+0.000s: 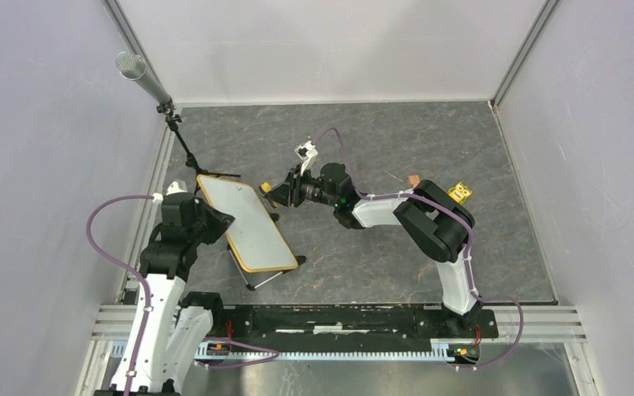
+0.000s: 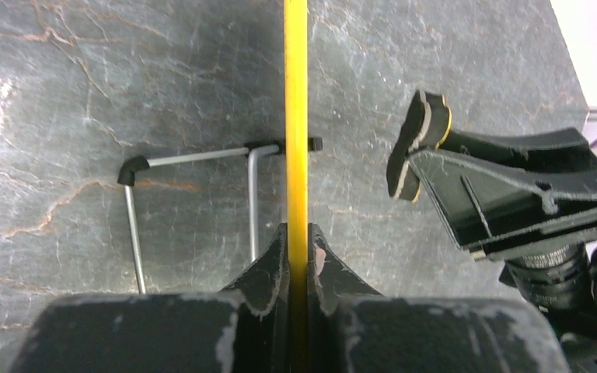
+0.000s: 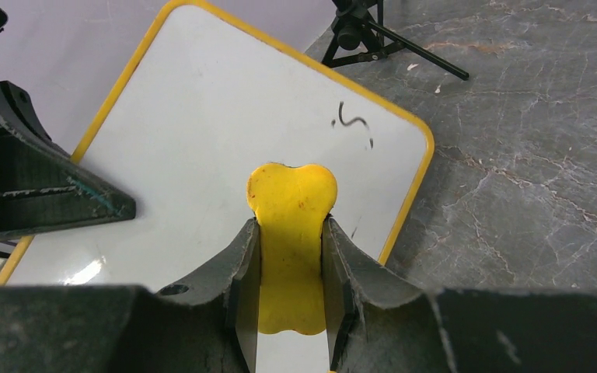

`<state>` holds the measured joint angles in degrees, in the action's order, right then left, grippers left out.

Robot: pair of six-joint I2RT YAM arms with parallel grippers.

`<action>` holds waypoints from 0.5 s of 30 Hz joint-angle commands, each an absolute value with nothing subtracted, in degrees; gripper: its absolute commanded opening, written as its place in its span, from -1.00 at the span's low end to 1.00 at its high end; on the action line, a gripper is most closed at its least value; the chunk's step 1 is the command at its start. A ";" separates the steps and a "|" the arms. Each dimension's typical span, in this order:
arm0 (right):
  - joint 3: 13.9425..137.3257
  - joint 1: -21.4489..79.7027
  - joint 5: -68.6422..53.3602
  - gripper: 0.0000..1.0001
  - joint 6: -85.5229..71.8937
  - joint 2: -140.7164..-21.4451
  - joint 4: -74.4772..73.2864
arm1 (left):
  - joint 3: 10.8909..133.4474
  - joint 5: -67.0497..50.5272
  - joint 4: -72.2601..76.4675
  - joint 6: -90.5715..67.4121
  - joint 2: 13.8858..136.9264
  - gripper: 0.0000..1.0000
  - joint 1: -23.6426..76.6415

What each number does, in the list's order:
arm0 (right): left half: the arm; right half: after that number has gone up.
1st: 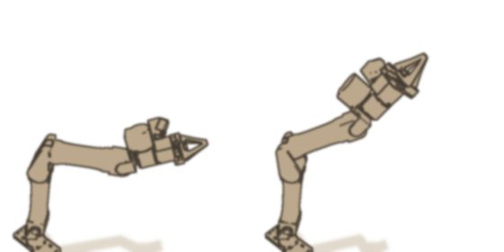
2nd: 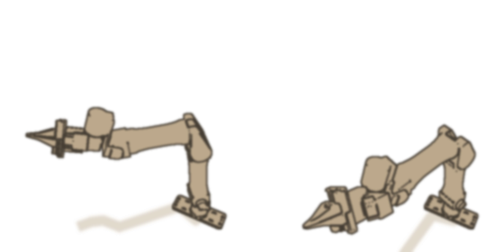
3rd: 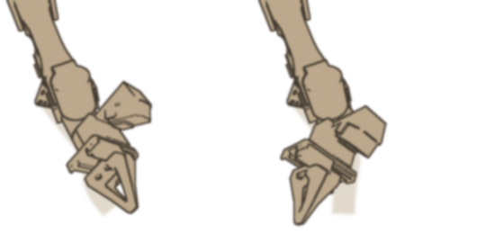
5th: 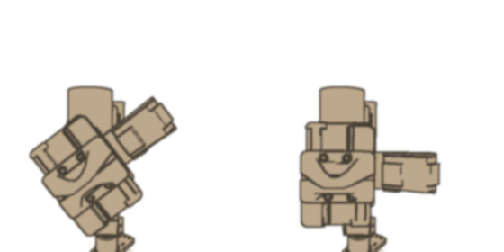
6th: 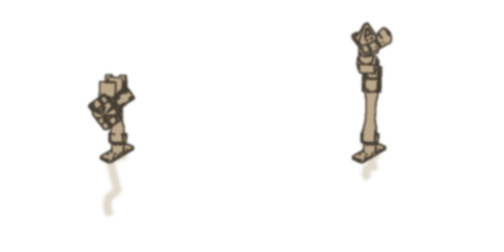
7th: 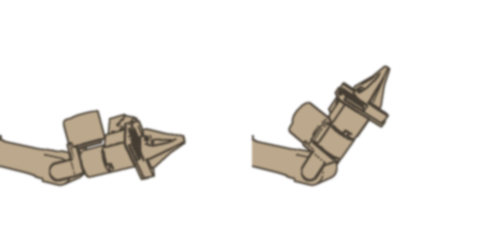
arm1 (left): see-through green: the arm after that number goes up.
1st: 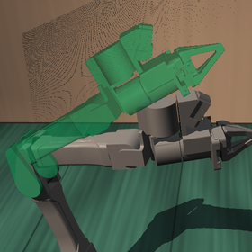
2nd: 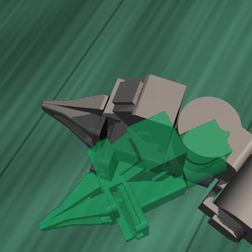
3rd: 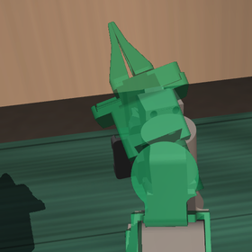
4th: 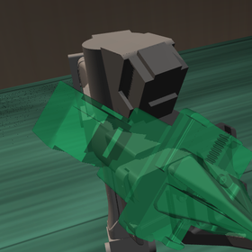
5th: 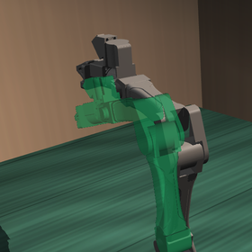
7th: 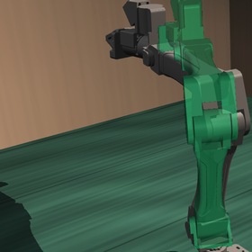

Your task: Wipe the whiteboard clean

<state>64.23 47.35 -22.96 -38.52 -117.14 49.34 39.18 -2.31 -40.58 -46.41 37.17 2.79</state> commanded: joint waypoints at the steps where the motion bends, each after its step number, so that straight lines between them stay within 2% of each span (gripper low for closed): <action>1: 64.53 47.55 -23.37 -0.47 -38.98 -115.48 52.28 | 44.32 -7.72 -42.49 -45.59 35.54 -0.95 2.82; 6: 64.68 47.54 -23.36 -0.47 -39.02 -115.72 52.15 | 48.05 -7.14 -48.18 -42.03 36.87 -0.95 2.95; 15: 67.26 49.08 -22.28 -0.46 -38.59 -119.33 52.81 | 42.64 -13.17 -50.95 -35.42 35.31 -0.95 2.83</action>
<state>64.31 47.72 -23.03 -38.79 -117.30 49.43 44.01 -9.32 -50.83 -41.71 37.01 2.92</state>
